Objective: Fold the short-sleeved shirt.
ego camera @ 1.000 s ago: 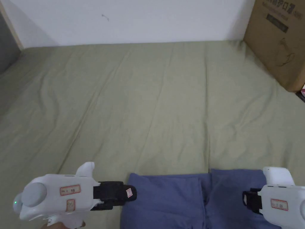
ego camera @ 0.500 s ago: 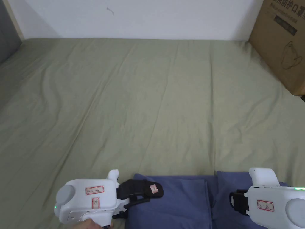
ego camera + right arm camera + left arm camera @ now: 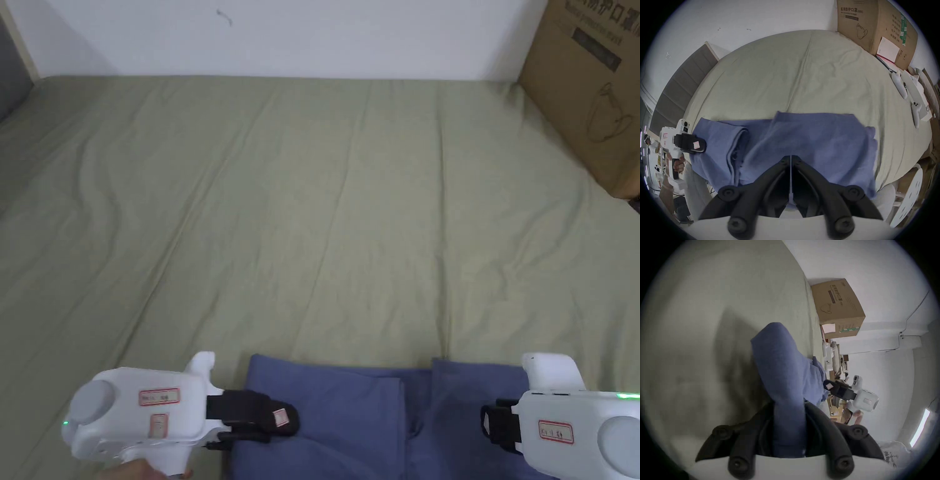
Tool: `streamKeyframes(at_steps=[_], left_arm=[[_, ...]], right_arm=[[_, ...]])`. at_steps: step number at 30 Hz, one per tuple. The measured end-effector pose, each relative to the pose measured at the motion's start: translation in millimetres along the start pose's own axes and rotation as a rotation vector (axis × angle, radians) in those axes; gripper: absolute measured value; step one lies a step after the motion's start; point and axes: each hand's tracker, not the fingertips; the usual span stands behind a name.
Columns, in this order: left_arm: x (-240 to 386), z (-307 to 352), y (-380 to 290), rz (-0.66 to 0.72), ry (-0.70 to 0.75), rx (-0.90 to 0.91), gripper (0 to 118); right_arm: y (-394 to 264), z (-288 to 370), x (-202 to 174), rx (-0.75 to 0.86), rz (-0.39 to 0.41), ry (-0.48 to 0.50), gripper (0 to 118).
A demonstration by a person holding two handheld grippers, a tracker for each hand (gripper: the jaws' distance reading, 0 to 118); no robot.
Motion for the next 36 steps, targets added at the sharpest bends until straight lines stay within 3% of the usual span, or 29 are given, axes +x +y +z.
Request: streamKeyframes(at_steps=[9,16,22,25,29,36], left_arm=[[-22.9,133.0,14.0,-0.017,0.267,0.052,14],[-18.5,179.8,13.9,0.006,0.365,0.087,14],[21.1,162.5,19.6,-0.001,0.507,0.067,14],[63.4,157.1,19.9,-0.055,0.439,0.081,14],[113.2,139.4,20.4,-0.026,0.447,0.099,14],[167.1,47.4,20.2,-0.148,0.418,-0.008,14]], right_arm=[[2.3,1.4,-4.3,0.007,0.0,-0.009,2],[-0.9,-3.7,-7.0,-0.013,0.008,-0.017,2],[-1.2,-3.9,-9.4,-0.013,0.013,0.0,2],[-0.5,-0.4,-6.3,-0.005,0.029,0.004,2],[0.1,3.5,6.3,0.013,0.008,0.007,2],[-3.7,12.1,36.6,0.036,-0.046,0.013,2]])
